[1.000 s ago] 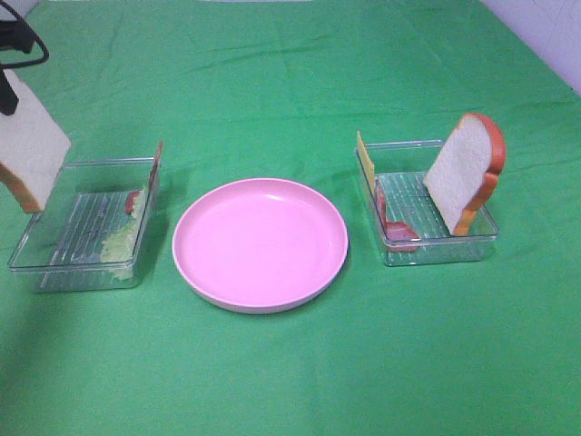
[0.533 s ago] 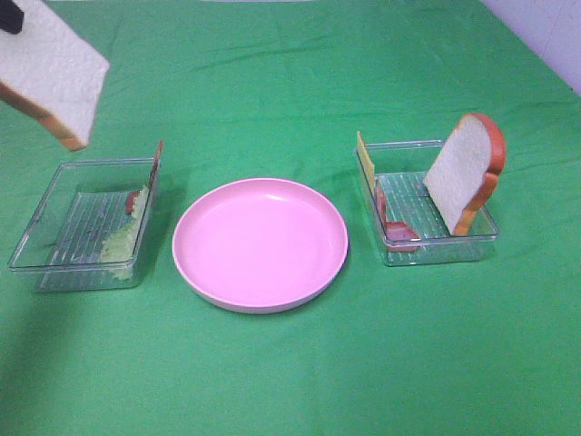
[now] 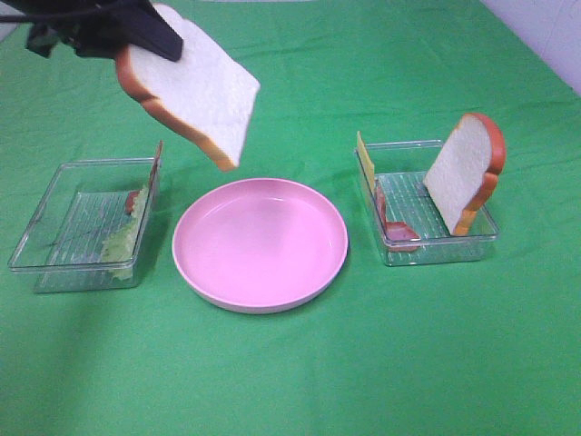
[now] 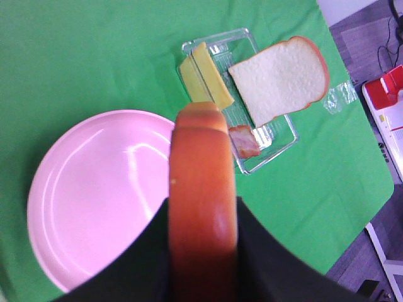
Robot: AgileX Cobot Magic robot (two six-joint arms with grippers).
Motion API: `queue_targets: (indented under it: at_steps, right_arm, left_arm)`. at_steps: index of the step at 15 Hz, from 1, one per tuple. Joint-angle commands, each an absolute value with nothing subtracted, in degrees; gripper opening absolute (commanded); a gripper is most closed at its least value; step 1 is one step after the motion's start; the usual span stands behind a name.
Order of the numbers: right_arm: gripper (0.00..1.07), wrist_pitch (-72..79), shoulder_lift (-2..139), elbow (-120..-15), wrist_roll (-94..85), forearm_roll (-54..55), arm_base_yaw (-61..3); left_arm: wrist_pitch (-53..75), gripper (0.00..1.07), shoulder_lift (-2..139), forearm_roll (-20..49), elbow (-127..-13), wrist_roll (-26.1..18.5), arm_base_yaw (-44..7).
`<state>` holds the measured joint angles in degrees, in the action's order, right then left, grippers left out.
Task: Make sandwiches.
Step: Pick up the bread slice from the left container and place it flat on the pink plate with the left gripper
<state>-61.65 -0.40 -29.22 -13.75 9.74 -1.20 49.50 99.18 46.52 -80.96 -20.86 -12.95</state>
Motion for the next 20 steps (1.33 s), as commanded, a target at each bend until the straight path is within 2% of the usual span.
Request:
queue_targets:
  at_steps: [1, 9, 18, 20]
  right_arm:
    - [0.71, -61.42, -1.15, -29.11, -14.04, 9.74, -1.15]
    - [0.71, -61.42, -1.09, -29.11, -14.04, 9.74, -1.15]
    - [0.71, -61.42, -1.09, -29.11, -14.04, 9.74, -1.15]
    - [0.71, -61.42, -1.09, -29.11, -14.04, 9.74, -1.15]
  left_arm:
    - [44.52, 0.0, 105.37, 48.3, -80.9, -20.8, -17.02]
    - [41.77, 0.0, 118.2, 55.41, -80.9, -20.86, -21.14]
    - [39.94, 0.0, 123.13, 55.75, -81.07, -20.86, -23.49]
    - [40.68, 0.19, 123.07, 54.43, -81.07, -20.86, -23.49]
